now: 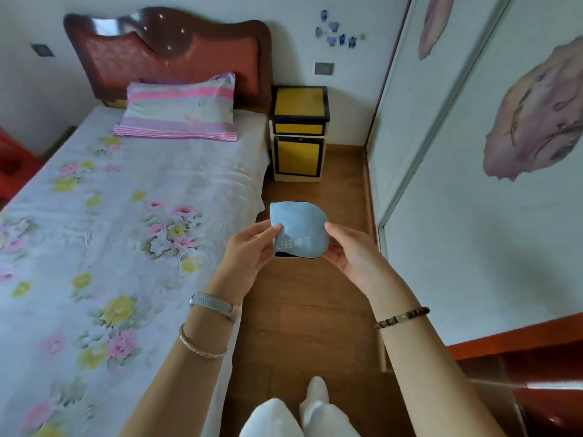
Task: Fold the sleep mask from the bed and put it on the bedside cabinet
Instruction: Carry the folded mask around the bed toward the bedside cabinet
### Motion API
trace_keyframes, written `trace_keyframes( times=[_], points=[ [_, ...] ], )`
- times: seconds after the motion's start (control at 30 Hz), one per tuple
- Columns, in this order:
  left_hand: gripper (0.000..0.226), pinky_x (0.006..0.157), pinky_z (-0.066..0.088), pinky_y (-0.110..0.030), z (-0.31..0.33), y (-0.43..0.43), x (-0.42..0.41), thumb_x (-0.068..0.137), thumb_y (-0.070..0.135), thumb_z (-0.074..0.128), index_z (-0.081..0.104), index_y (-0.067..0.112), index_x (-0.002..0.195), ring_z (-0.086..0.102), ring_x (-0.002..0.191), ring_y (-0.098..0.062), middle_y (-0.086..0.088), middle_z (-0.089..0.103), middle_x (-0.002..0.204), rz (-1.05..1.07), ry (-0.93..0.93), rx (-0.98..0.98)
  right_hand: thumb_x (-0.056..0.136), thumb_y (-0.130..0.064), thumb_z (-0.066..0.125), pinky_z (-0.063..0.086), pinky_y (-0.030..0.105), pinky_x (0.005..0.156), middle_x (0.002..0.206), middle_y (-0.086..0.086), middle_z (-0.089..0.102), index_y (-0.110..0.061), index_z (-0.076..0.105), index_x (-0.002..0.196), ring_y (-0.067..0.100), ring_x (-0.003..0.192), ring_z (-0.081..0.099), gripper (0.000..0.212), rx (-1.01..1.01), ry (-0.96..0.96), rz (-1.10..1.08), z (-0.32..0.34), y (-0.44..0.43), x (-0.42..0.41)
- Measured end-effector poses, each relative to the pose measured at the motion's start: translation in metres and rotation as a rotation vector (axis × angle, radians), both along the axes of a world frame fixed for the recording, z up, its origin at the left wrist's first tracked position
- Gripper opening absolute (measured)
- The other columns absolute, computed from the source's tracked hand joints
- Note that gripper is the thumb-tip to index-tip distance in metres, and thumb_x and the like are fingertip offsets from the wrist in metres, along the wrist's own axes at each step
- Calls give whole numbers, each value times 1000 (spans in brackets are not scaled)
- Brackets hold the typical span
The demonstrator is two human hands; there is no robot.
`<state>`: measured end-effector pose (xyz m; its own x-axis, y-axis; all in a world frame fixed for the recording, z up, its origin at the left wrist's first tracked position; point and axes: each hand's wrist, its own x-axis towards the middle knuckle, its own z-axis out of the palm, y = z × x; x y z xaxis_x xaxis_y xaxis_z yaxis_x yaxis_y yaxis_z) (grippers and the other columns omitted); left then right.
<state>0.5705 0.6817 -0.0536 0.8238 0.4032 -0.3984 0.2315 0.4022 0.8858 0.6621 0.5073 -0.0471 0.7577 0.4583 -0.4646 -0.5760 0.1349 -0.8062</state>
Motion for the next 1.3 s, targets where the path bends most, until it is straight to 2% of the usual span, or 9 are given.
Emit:
trace_keyframes(
  times=[0.13,0.23,0.47,0.7,0.87,1.0,1.3],
  points=[
    [35,103,50,-45,2,7,32,92,20,63,66,2,122,66,115,-35,-20,68,123,46,20,-11,96,-18,62,59,27,71,119,16,70,-4,70,116,24,105,67,26,-23,7,41,2,13,42],
    [27,96,56,-40,0,16,55,92,20,64,70,7,115,70,110,-31,-17,71,119,71,20,-32,97,-18,61,59,27,73,121,17,69,-2,68,119,27,111,66,29,-34,23,72,0,25,71],
    [18,89,59,-36,-17,53,133,92,17,65,73,10,106,73,102,-28,-16,74,115,60,4,-89,96,-17,62,59,25,69,120,17,69,-1,67,120,22,101,68,29,-46,43,67,-10,60,150],
    [27,86,60,-33,-17,121,240,93,15,63,70,7,118,73,102,-28,-13,76,113,4,-46,-52,96,-15,61,60,26,70,116,16,72,0,68,118,20,97,71,27,-25,67,33,-10,119,249],
    [26,82,61,-30,-14,165,311,93,11,61,69,5,117,75,97,-24,-12,77,109,-65,-60,-55,97,-14,60,60,27,71,107,11,76,-3,71,113,17,90,75,22,-1,84,-15,-10,155,309],
    [23,75,60,-26,-20,186,358,93,13,62,70,9,114,76,94,-19,-5,79,104,-124,-49,-22,97,-16,60,60,29,76,116,14,73,-3,68,119,20,99,72,27,-37,95,-39,-15,171,351],
    [20,72,60,-24,-40,223,467,92,13,63,71,9,111,76,93,-18,-3,80,99,-103,-9,-40,97,-15,59,60,27,73,116,13,71,-4,67,119,21,99,70,26,-66,95,-54,-24,209,458]
  ],
)
